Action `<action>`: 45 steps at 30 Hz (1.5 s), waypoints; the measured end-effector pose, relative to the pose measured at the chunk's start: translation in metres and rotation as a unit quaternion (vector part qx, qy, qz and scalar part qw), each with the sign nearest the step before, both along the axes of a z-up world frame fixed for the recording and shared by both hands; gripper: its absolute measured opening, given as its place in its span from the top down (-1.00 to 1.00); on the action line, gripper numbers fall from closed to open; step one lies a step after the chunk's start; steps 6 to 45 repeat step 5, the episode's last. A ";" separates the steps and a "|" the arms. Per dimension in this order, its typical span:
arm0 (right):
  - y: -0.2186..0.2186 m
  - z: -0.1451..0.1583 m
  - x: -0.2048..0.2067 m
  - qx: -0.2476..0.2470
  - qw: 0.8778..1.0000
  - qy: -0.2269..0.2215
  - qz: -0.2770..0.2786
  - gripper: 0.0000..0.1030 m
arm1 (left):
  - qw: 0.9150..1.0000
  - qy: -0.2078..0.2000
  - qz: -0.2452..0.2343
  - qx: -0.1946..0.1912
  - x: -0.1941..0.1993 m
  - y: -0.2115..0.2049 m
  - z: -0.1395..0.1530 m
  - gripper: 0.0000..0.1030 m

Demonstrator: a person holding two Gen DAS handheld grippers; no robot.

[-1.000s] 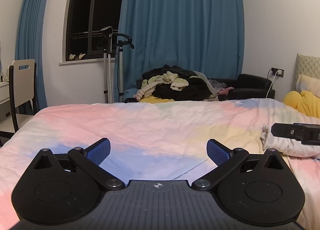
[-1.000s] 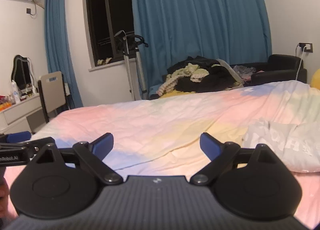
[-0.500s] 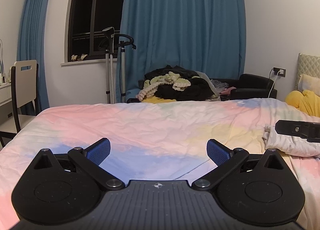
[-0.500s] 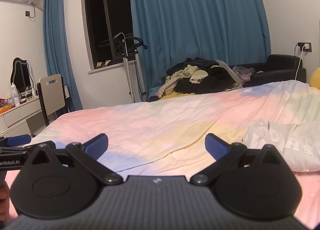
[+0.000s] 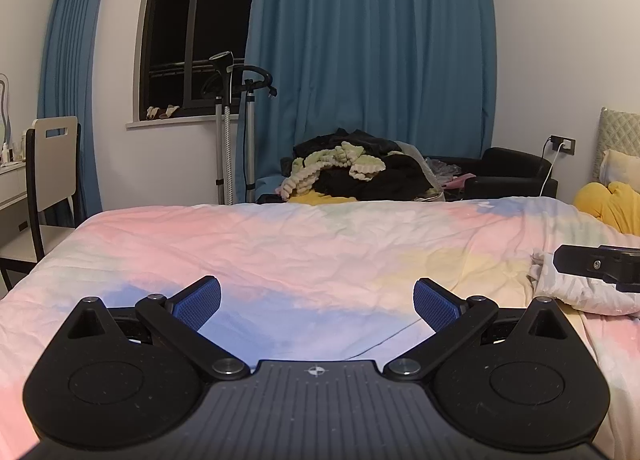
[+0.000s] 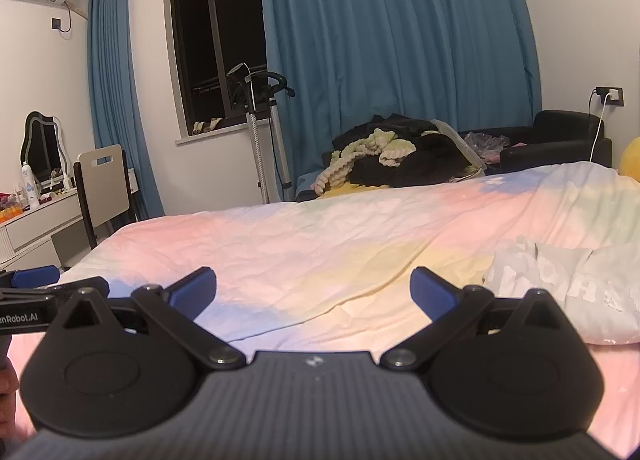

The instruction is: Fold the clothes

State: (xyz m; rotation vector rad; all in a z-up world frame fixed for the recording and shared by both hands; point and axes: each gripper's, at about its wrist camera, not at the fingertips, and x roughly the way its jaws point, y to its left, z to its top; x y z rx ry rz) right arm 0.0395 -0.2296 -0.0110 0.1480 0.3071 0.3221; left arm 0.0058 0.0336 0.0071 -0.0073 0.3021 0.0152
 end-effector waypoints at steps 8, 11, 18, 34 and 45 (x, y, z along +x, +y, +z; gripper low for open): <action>0.002 0.000 0.000 -0.003 1.000 0.001 0.002 -1.00 | 1.000 -0.002 -0.003 -0.001 -0.002 0.000 0.000 -1.00; 0.002 0.000 0.000 -0.003 1.000 0.001 0.002 -1.00 | 1.000 -0.002 -0.003 -0.001 -0.002 0.000 0.000 -1.00; 0.002 0.000 0.000 -0.003 1.000 0.001 0.002 -1.00 | 1.000 -0.002 -0.003 -0.001 -0.002 0.000 0.000 -1.00; 0.002 0.000 0.000 -0.003 1.000 0.001 0.002 -1.00 | 1.000 -0.002 -0.003 -0.001 -0.002 0.000 0.000 -1.00; 0.002 0.000 0.000 -0.003 1.000 0.001 0.002 -1.00 | 1.000 -0.002 -0.003 -0.001 -0.002 0.000 0.000 -1.00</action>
